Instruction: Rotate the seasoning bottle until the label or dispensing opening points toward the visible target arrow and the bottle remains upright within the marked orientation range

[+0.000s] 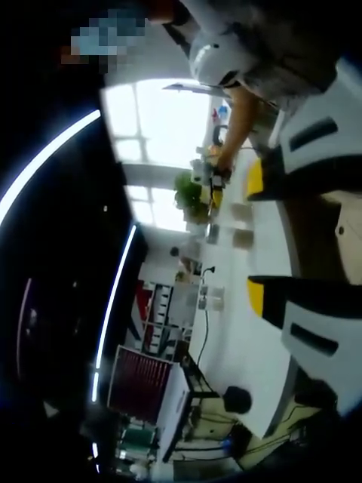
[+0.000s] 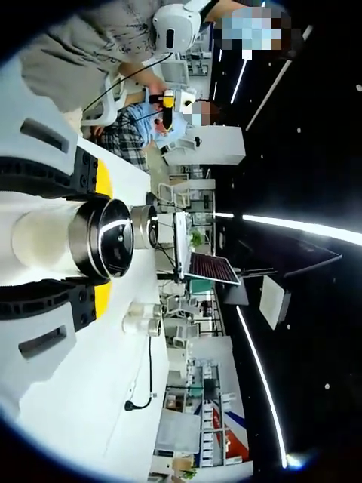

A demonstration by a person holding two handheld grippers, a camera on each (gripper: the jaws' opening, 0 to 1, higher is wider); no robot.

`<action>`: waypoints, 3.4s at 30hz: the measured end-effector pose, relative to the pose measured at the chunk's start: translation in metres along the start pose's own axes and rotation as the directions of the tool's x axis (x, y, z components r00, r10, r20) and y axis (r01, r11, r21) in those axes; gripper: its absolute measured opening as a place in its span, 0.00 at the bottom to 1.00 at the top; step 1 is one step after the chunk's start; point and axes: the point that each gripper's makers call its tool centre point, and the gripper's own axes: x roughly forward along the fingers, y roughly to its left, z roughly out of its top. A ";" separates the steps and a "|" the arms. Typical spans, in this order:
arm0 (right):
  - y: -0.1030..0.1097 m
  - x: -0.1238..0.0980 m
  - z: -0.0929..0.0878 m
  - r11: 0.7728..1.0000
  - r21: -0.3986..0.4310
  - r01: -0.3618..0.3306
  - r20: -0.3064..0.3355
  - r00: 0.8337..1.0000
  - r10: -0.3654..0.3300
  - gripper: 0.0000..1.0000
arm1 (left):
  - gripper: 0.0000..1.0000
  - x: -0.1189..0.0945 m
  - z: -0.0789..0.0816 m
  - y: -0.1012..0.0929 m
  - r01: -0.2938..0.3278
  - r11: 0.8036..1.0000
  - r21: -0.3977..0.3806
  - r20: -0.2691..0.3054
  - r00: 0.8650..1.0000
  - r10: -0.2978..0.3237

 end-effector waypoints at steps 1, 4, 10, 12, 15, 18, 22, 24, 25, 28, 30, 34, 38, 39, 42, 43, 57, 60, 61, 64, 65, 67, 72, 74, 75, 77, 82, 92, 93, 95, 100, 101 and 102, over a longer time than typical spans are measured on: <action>-0.003 0.000 0.007 1.000 0.022 0.020 0.034 0.999 -0.020 0.55 | 0.41 -0.001 0.001 0.001 -0.001 1.000 0.005 -0.002 1.000 0.001; -0.003 -0.008 0.030 0.998 0.064 0.025 0.145 0.989 -0.034 0.76 | 0.41 -0.004 0.005 0.003 -0.010 1.000 0.013 0.002 1.000 0.010; 0.008 -0.019 0.042 0.997 0.016 0.080 0.140 0.987 -0.081 0.68 | 0.41 -0.003 0.006 0.006 -0.020 1.000 0.013 0.006 1.000 0.020; 0.007 -0.024 0.044 0.992 0.010 0.127 0.142 0.982 -0.127 0.61 | 0.41 -0.002 0.004 0.004 -0.017 1.000 0.014 0.000 1.000 0.017; 0.013 -0.029 0.047 0.987 -0.002 0.164 0.156 0.974 -0.161 0.58 | 0.41 -0.002 0.004 0.002 -0.014 1.000 0.018 -0.001 1.000 0.014; 0.024 -0.039 0.062 0.983 -0.004 0.182 0.235 0.956 -0.176 0.58 | 0.42 -0.002 0.006 0.002 -0.013 1.000 0.014 0.004 1.000 0.013; 0.032 -0.058 0.074 0.960 0.035 0.278 0.293 0.915 -0.276 0.55 | 0.42 -0.002 0.012 0.000 -0.015 1.000 0.015 0.012 1.000 0.014; 0.040 -0.068 0.079 0.955 0.058 0.290 0.333 0.896 -0.293 0.54 | 0.42 -0.003 0.015 -0.001 -0.014 1.000 0.017 0.020 1.000 0.014; 0.047 -0.073 0.084 0.959 0.079 0.272 0.374 0.884 -0.281 0.54 | 0.42 -0.003 0.015 -0.001 -0.016 1.000 0.017 0.022 1.000 0.015; 0.050 -0.092 0.090 0.941 0.210 0.267 0.459 0.823 -0.336 0.52 | 0.42 -0.003 0.014 -0.001 -0.021 1.000 0.020 0.017 1.000 0.021; 0.041 -0.104 0.078 0.901 0.296 0.317 0.449 0.787 -0.424 0.44 | 0.42 -0.001 0.013 -0.004 -0.017 1.000 0.026 0.012 1.000 0.016; 0.020 -0.127 0.047 0.830 0.368 0.418 0.406 0.731 -0.549 0.36 | 0.42 0.001 0.016 -0.012 0.000 0.999 0.036 0.017 1.000 -0.001; 0.013 -0.152 0.028 0.769 0.320 0.553 0.350 0.686 -0.638 0.36 | 0.42 -0.002 0.019 -0.012 -0.005 0.999 0.042 0.026 1.000 0.004; 0.012 -0.156 0.025 0.754 0.305 0.582 0.333 0.676 -0.657 0.36 | 0.42 -0.001 0.019 -0.011 -0.008 0.999 0.039 0.027 1.000 0.007; 0.015 -0.163 0.029 0.728 0.283 0.624 0.336 0.646 -0.685 0.36 | 0.42 0.003 0.021 -0.013 -0.006 0.999 0.048 0.025 1.000 0.004; 0.018 -0.165 0.031 0.722 0.272 0.637 0.337 0.639 -0.691 0.36 | 0.42 0.005 0.022 -0.014 -0.002 0.998 0.057 0.023 1.000 0.000; 0.069 -0.169 0.011 0.607 0.007 0.795 0.180 0.596 -0.783 0.28 | 0.43 0.029 0.033 0.015 -0.042 0.989 0.145 0.011 0.999 0.041; 0.084 -0.171 0.016 0.607 0.016 0.794 0.205 0.592 -0.780 0.28 | 0.43 0.039 0.034 0.020 -0.021 0.988 0.155 0.005 1.000 0.021; 0.087 -0.173 0.016 0.604 0.018 0.797 0.208 0.588 -0.782 0.28 | 0.43 0.044 0.034 0.020 -0.004 0.989 0.147 0.008 1.000 0.003; 0.097 -0.178 0.014 0.598 0.054 0.800 0.220 0.575 -0.788 0.28 | 0.43 0.057 0.034 0.023 0.032 0.990 0.136 0.006 0.999 -0.033; 0.099 -0.180 0.013 0.595 0.062 0.801 0.222 0.570 -0.791 0.28 | 0.43 0.062 0.033 0.025 0.042 0.990 0.137 0.000 0.999 -0.043; 0.102 -0.184 0.012 0.581 0.072 0.811 0.222 0.555 -0.802 0.28 | 0.43 0.073 0.034 0.030 0.060 0.989 0.136 -0.010 0.998 -0.059; 0.105 -0.205 0.010 0.513 0.096 0.853 0.236 0.481 -0.844 0.28 | 0.42 0.117 0.035 0.031 0.146 0.969 0.200 -0.107 0.986 -0.126; 0.107 -0.214 0.017 0.484 0.124 0.866 0.268 0.441 -0.857 0.28 | 0.42 0.134 0.045 0.025 0.175 0.961 0.214 -0.092 0.983 -0.159; 0.109 -0.216 0.022 0.480 0.134 0.867 0.286 0.430 -0.856 0.28 | 0.42 0.140 0.049 0.023 0.191 0.958 0.211 -0.085 0.981 -0.177; 0.113 -0.217 0.031 0.487 0.131 0.863 0.310 0.431 -0.847 0.27 | 0.42 0.151 0.053 0.021 0.204 0.957 0.208 -0.074 0.978 -0.193; 0.121 -0.216 0.043 0.486 0.138 0.863 0.363 0.413 -0.835 0.26 | 0.41 0.184 0.053 0.029 0.215 0.958 0.192 -0.058 0.976 -0.208; 0.117 -0.213 0.039 0.501 0.129 0.856 0.340 0.437 -0.833 0.25 | 0.36 0.248 0.036 0.070 0.136 0.965 0.225 -0.092 0.989 -0.118; 0.117 -0.211 0.040 0.509 0.133 0.850 0.343 0.443 -0.828 0.25 | 0.36 0.253 0.037 0.071 0.131 0.965 0.227 -0.086 0.990 -0.115; 0.117 -0.208 0.040 0.517 0.135 0.845 0.346 0.449 -0.824 0.25 | 0.35 0.260 0.045 0.073 0.108 0.968 0.225 -0.049 0.994 -0.100; 0.114 -0.197 0.036 0.540 0.163 0.826 0.344 0.466 -0.815 0.25 | 0.34 0.286 0.052 0.082 0.097 0.968 0.232 -0.023 0.995 -0.095; 0.114 -0.193 0.036 0.551 0.187 0.814 0.352 0.468 -0.811 0.24 | 0.33 0.291 0.057 0.086 0.082 0.970 0.228 0.022 0.996 -0.089; 0.114 -0.189 0.036 0.560 0.187 0.807 0.355 0.475 -0.805 0.24 | 0.31 0.295 0.059 0.087 0.079 0.970 0.229 0.040 0.995 -0.091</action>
